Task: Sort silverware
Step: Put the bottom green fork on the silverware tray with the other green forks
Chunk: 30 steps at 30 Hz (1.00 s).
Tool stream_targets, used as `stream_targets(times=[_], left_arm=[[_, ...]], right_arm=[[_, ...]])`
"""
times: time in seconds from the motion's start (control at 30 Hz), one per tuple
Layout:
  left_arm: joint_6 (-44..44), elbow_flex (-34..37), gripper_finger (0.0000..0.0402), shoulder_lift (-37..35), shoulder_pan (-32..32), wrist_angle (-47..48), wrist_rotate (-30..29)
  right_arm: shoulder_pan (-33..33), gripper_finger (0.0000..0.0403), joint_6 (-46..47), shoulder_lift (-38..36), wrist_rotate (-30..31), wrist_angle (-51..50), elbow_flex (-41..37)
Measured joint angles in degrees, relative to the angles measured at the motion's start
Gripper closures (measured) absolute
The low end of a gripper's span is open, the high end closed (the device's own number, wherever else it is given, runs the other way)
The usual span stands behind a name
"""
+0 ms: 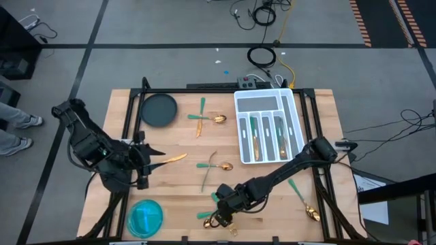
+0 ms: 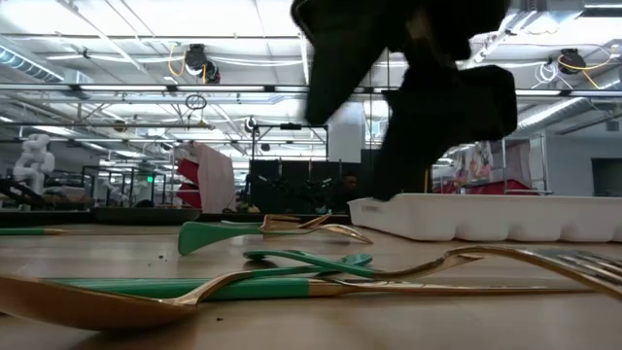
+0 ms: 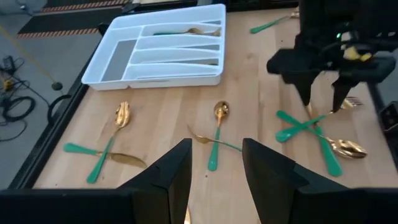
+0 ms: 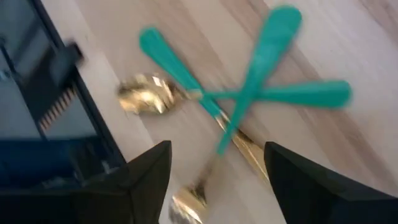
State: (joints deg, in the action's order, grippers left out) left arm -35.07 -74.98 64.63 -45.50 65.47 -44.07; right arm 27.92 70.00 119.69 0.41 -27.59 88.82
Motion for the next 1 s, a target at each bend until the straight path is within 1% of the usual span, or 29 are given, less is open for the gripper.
stream_targets(times=[0.1,0.2,0.37,0.67,0.9,1.0], left_arm=[[0.1,0.0,0.0252,-0.4,-0.5,0.2,0.0],[1.3,0.0,0.0252,-0.5,-0.8,0.2,0.0],[1.5,0.0,0.0252,-0.6,-0.8,1.3,0.0],[4.2,0.0,0.0252,-0.6,-0.7,1.5,-0.1],[4.3,0.0,0.0252,-0.6,-0.7,1.6,-0.3],[4.3,0.0,0.0252,-0.6,-0.7,1.8,-0.4]], right_arm=[[0.6,0.0153,4.2,1.1,1.8,1.1,0.0],[1.4,0.0154,6.8,1.3,2.7,-0.3,0.0],[2.7,0.0155,10.5,1.3,3.1,-1.9,0.0],[3.8,0.0155,11.8,1.3,3.1,-0.7,0.0],[3.9,0.0155,11.7,4.9,1.8,4.7,0.0],[4.1,0.0156,13.0,5.9,0.8,5.4,0.2]])
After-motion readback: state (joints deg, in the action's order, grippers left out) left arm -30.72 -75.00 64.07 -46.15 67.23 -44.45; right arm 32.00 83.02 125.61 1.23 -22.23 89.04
